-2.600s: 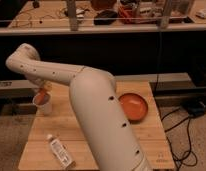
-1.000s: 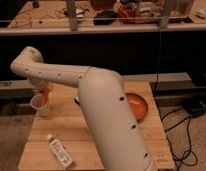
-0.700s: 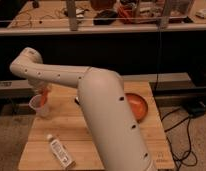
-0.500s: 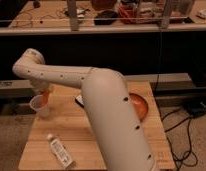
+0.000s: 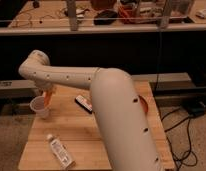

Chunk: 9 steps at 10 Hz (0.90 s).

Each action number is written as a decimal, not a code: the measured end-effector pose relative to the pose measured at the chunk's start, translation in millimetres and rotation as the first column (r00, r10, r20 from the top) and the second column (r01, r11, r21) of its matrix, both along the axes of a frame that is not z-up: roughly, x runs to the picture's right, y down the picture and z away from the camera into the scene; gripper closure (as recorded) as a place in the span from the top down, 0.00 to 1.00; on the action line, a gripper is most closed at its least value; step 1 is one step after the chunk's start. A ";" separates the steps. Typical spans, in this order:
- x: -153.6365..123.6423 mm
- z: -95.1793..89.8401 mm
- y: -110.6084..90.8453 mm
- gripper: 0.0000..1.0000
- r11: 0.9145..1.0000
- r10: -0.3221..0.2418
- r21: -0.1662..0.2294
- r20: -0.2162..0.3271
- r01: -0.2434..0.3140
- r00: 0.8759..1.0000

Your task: Place the pepper in the ceramic cup

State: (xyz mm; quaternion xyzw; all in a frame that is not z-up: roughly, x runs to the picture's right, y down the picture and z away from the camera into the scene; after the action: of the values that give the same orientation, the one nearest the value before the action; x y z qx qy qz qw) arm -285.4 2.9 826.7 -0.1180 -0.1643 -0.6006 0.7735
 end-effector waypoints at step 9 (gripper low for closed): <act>-15.8 -0.4 -8.2 0.03 1.000 -0.021 0.015 0.010 0.021 1.000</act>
State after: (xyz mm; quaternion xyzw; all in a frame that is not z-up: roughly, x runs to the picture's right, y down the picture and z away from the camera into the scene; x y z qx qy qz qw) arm -301.2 -5.4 826.3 -0.1110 -0.1623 -0.6106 0.7672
